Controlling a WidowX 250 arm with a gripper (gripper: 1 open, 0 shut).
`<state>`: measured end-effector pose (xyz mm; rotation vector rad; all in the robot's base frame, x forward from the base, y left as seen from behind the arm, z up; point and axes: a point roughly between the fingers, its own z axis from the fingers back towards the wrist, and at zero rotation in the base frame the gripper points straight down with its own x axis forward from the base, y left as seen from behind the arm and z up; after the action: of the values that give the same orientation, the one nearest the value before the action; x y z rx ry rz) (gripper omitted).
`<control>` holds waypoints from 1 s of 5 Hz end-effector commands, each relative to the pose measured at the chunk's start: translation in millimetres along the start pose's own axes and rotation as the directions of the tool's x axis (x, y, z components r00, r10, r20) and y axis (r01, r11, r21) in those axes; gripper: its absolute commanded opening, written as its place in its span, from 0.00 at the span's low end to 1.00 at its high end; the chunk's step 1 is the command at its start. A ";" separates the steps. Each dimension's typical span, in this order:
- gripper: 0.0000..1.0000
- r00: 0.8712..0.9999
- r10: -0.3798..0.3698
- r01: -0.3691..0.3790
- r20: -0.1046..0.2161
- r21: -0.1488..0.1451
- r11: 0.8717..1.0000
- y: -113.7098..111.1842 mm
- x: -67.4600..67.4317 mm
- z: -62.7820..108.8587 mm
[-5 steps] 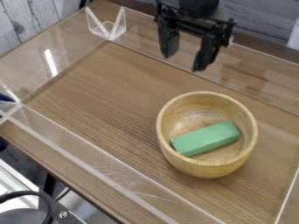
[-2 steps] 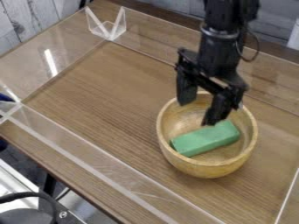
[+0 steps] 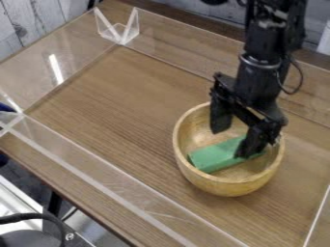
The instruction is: Remove the green block from inside the brown bowl and put it on the table
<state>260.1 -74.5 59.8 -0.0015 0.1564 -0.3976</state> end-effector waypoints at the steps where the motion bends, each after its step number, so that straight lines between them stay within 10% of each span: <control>1: 1.00 0.998 -0.035 0.034 0.061 0.022 0.999 -2.2 4.6 12.0; 5: 1.00 0.990 -0.087 0.085 0.110 0.028 0.996 -0.7 -0.6 19.7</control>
<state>256.2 -75.0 66.6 -0.0060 0.0948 -0.4792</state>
